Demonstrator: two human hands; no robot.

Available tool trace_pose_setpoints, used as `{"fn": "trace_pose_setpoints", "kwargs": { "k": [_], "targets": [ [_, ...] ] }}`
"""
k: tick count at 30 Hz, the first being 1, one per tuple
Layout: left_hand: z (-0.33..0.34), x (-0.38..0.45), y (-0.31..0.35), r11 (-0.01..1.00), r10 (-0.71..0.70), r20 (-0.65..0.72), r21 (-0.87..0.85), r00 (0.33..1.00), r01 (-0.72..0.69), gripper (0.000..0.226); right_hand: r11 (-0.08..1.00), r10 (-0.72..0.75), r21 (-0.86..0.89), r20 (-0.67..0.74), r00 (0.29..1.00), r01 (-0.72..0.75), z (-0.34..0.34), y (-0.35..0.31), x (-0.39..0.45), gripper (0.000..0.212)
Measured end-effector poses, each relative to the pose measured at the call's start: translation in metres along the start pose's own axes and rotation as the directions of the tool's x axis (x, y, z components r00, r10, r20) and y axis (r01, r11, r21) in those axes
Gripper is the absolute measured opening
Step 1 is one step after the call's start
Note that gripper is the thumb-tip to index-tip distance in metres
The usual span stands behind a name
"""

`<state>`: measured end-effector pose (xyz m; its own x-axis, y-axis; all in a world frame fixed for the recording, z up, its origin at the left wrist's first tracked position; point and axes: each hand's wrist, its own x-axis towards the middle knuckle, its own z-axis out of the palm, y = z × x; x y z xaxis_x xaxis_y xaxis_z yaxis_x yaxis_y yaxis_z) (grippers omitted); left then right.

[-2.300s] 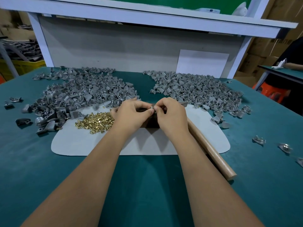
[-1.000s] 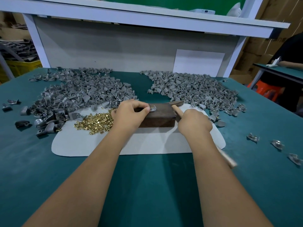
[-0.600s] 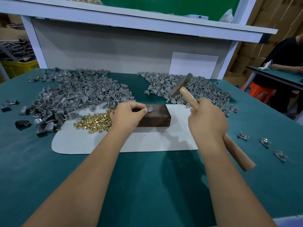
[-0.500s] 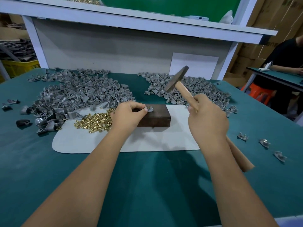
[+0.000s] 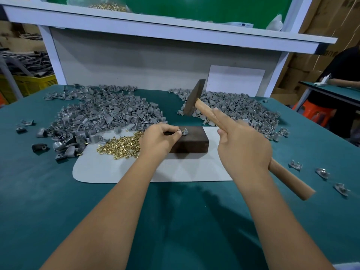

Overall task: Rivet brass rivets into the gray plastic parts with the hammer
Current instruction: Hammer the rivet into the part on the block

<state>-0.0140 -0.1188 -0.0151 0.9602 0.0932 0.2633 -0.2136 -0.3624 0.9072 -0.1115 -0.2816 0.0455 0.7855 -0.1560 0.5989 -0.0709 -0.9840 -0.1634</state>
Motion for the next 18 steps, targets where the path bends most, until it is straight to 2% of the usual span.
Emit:
{"fn": "trace_pose_setpoints", "kwargs": {
  "k": [4, 9, 14, 18],
  "targets": [
    [-0.0012, -0.0002, 0.0022, 1.0, 0.021, 0.017, -0.006, 1.0, -0.021, 0.023, 0.996, -0.043, -0.071, 0.104, 0.994, 0.051, 0.005, 0.0001, -0.0053, 0.05],
    [-0.0034, -0.0006, 0.0028, 0.996, 0.023, 0.007, 0.083, 1.0, -0.024, 0.022, 0.999, 0.021, -0.029, -0.055, 0.998, -0.022, 0.0012, 0.0038, -0.0001, 0.052],
    [-0.0042, -0.002, 0.0074, 0.993, 0.017, 0.013, 0.114, 1.0, -0.018, 0.02, 0.995, -0.029, -0.091, 0.142, 0.989, 0.043, 0.0064, 0.0042, -0.0043, 0.052],
    [-0.0039, -0.0004, 0.0076, 0.992, 0.003, 0.013, 0.126, 1.0, -0.004, 0.016, 0.999, 0.015, -0.046, 0.055, 0.998, -0.013, 0.0065, 0.0041, -0.005, 0.052]
  ]
}}
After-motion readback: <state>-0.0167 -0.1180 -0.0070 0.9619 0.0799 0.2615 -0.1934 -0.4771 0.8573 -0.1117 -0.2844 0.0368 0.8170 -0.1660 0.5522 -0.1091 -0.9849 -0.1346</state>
